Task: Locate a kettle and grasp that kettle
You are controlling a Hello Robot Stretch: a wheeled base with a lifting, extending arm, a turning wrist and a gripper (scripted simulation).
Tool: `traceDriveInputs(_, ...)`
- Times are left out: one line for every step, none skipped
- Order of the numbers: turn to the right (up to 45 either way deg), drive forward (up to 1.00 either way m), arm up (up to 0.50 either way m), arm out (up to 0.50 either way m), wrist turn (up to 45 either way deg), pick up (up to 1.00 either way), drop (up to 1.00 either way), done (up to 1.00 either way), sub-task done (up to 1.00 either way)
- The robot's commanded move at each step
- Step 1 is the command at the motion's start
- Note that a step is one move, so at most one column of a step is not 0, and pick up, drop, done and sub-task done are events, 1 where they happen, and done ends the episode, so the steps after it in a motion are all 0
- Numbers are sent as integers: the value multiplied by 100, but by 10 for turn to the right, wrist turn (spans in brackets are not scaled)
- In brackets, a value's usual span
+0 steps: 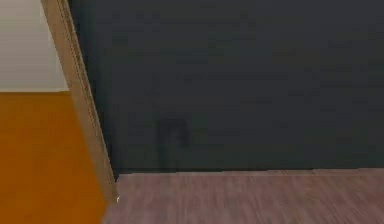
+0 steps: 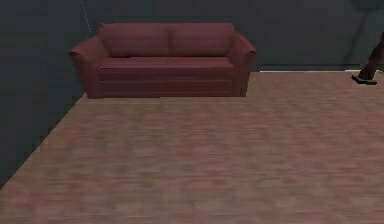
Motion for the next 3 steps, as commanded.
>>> traceDriveInputs(-270,0,0,0,0,0,0,0,0)
traceDriveInputs(0,45,0,0,0,0,0,0,0)
traceDriveInputs(-240,0,0,0,0,0,0,0,0)
